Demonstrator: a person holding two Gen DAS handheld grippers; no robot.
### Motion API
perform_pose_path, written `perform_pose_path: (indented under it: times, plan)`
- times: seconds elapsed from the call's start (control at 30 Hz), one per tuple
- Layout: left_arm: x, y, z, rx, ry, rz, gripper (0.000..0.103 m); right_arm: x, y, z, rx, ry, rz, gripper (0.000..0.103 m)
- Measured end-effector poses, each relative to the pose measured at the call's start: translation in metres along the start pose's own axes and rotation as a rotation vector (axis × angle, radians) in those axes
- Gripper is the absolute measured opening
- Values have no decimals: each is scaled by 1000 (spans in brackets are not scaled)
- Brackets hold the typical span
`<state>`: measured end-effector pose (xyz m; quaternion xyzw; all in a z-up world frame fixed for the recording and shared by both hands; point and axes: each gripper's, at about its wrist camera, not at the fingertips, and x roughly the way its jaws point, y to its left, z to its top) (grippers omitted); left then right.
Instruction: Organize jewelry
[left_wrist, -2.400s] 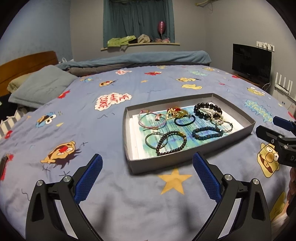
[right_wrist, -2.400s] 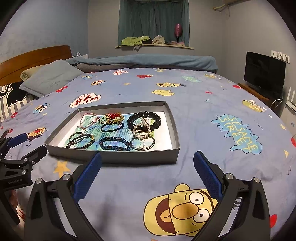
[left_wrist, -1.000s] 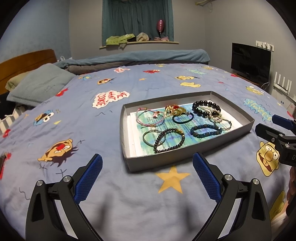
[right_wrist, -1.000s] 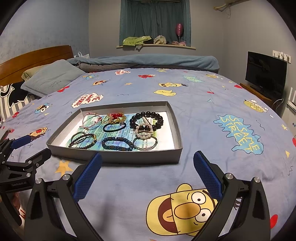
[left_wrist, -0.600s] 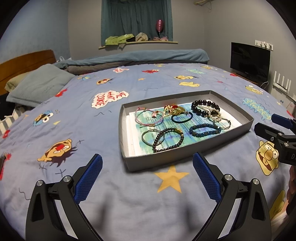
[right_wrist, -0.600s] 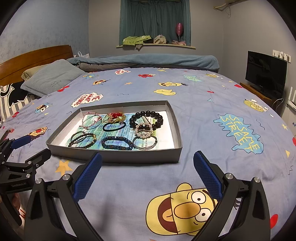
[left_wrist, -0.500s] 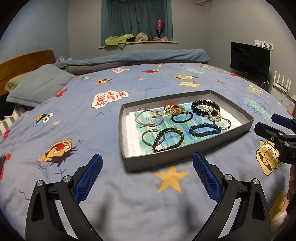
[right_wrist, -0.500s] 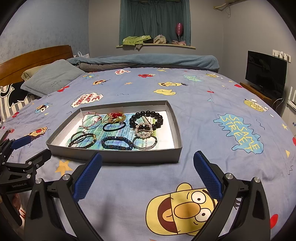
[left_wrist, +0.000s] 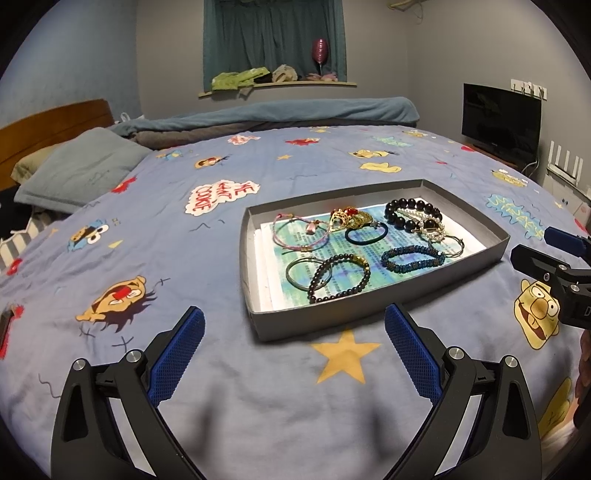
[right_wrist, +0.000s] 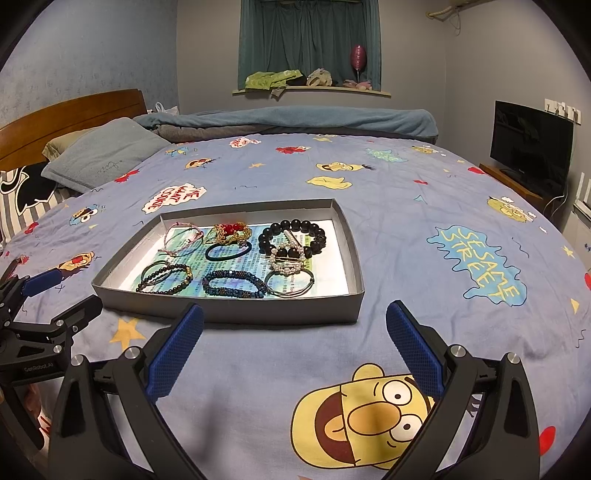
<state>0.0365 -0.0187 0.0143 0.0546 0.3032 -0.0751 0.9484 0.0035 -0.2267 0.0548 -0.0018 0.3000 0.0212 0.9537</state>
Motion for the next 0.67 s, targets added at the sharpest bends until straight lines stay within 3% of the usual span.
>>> perform_pose_path:
  times: [0.3, 0.67]
  plan:
    - [1, 2, 0, 20, -19, 17, 97, 3, -1, -3, 2, 6, 2, 98]
    - [7, 8, -2, -19, 26, 2, 97, 8, -5, -5, 14, 25, 2, 98]
